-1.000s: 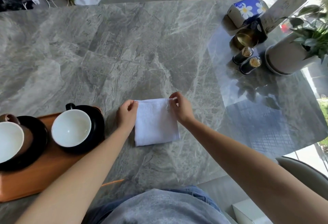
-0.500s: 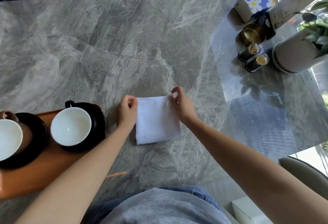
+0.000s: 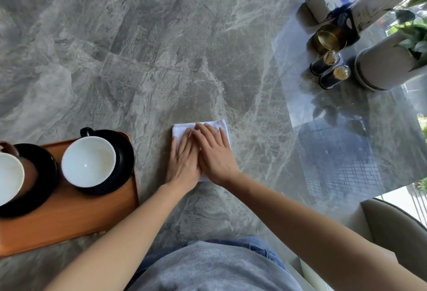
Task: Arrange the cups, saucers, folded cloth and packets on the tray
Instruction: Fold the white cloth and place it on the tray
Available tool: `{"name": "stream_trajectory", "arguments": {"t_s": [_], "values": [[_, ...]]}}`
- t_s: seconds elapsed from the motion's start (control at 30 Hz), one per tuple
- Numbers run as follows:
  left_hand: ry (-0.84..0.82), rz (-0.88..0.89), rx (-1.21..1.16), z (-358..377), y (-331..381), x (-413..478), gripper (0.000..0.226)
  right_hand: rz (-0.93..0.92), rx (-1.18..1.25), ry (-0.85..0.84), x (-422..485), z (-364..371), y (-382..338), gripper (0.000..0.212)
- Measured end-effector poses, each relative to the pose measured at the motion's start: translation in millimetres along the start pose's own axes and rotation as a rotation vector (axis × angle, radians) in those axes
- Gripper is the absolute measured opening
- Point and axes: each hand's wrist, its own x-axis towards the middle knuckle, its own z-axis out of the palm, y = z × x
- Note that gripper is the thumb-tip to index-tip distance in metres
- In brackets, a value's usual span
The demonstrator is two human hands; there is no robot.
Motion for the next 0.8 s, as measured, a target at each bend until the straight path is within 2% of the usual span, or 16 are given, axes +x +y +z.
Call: {"name": "stream_trajectory", "arguments": {"t_s": [0.17,0.43,0.8], "values": [[-0.007,-0.055,0.114,11,-5,-1,0.066,-0.020,-0.109,-0.060,-4,10,12,0.057],[-0.004,-0.049,0.123,16,-10,8,0.065,0.027,-0.171,-0.105,-1,13,30,0.067],[0.001,-0.053,0.123,25,-23,11,0.070,-0.003,-0.173,-0.039,0,19,44,0.067]]}}
